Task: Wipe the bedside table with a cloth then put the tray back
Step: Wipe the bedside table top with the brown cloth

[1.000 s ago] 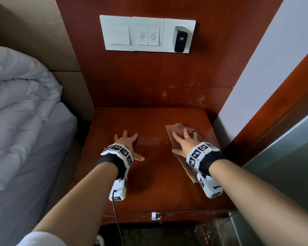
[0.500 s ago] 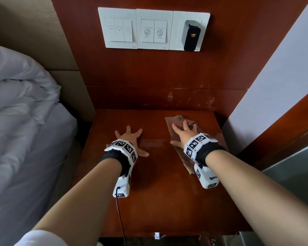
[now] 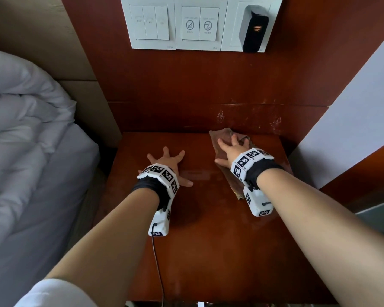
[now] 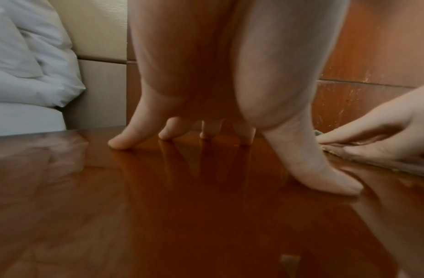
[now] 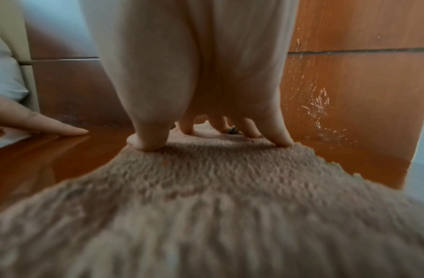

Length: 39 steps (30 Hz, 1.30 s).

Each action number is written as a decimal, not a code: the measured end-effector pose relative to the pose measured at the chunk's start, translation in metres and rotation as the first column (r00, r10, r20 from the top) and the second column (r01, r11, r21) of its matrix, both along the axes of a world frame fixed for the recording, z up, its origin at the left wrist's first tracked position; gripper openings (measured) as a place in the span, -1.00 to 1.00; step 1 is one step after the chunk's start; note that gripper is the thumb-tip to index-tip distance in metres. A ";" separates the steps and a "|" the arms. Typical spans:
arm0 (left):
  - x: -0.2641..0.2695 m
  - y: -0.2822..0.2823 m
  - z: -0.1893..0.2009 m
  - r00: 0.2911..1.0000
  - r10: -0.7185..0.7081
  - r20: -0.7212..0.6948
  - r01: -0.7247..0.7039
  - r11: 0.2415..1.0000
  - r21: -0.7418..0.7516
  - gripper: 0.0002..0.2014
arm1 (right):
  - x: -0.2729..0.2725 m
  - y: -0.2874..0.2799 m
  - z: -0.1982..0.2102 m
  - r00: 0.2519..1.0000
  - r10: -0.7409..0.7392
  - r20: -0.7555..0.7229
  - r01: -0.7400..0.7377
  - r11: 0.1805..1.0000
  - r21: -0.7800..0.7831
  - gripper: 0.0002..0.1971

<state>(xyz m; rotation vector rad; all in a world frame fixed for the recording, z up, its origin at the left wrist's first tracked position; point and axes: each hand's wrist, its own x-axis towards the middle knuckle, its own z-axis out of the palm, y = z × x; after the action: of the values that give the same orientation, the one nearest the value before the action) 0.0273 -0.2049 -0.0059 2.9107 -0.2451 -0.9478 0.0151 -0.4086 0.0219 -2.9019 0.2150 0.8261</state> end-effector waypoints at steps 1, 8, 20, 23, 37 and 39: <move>0.000 0.000 0.000 1.000 0.002 0.003 -0.002 1.000 -0.003 0.14 | 0.001 0.000 0.000 1.000 0.003 0.000 -0.003 1.000 -0.008 -0.26; 0.004 -0.002 0.002 1.000 0.007 -0.006 -0.007 1.000 0.010 0.14 | -0.010 -0.001 -0.003 0.999 0.044 0.025 -0.044 0.999 -0.007 -0.26; 0.004 -0.006 0.013 1.000 0.022 0.000 -0.022 1.000 0.010 0.16 | -0.082 0.018 0.001 0.991 0.135 -0.002 -0.135 0.990 -0.039 -0.27; -0.002 -0.006 0.016 0.999 0.033 0.002 -0.033 0.999 0.008 0.12 | -0.099 0.023 0.005 0.990 0.140 -0.019 -0.141 0.990 -0.028 -0.27; -0.048 0.065 0.031 0.995 -0.099 -0.005 0.099 0.992 0.081 0.06 | -0.118 0.061 0.004 0.982 0.187 -0.019 -0.187 0.982 -0.001 -0.28; -0.057 0.074 0.034 0.995 -0.098 0.001 0.098 0.991 0.087 0.06 | -0.116 0.070 0.002 0.980 0.199 -0.008 -0.199 0.980 -0.002 -0.27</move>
<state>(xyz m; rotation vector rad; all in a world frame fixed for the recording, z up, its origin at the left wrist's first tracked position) -0.0297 -0.1312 0.0277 3.0048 -0.3595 -0.9891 -0.1010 -0.3381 0.0239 -2.9587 -0.0758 0.8657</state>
